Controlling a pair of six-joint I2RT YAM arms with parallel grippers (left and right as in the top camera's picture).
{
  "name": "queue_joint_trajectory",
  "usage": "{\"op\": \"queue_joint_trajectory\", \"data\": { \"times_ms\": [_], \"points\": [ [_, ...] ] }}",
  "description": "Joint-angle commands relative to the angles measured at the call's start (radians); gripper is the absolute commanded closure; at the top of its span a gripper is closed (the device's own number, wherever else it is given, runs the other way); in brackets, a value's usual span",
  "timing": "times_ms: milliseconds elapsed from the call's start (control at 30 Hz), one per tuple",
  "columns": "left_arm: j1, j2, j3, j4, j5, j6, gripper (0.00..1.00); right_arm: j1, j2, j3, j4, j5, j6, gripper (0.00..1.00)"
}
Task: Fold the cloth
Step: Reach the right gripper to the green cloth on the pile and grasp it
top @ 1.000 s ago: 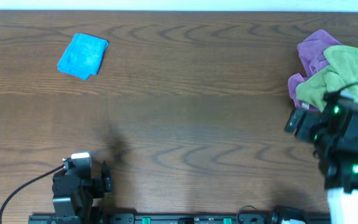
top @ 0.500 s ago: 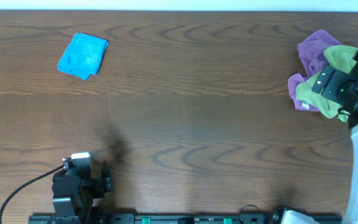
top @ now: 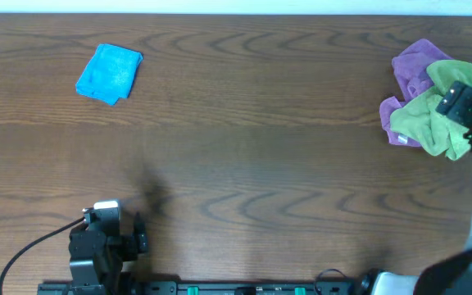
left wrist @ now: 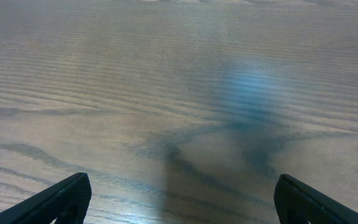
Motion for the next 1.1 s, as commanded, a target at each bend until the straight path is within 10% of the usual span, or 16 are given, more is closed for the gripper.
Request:
{"op": "queue_joint_trajectory", "data": {
  "times_ms": [0,700,1067],
  "points": [
    [-0.005,-0.006,-0.006,-0.025,0.000,0.011,0.05,-0.013,0.073,0.016,0.038,-0.029,-0.039,0.01],
    [-0.005,-0.006,-0.006,-0.025,0.000,0.011,0.05,-0.013,0.422,0.016,0.247,-0.199,-0.037,0.24],
    [-0.005,-0.006,-0.006,-0.025,0.000,0.011,0.05,-0.011,0.413,0.018,0.283,-0.201,-0.038,0.64]
  ]
}}
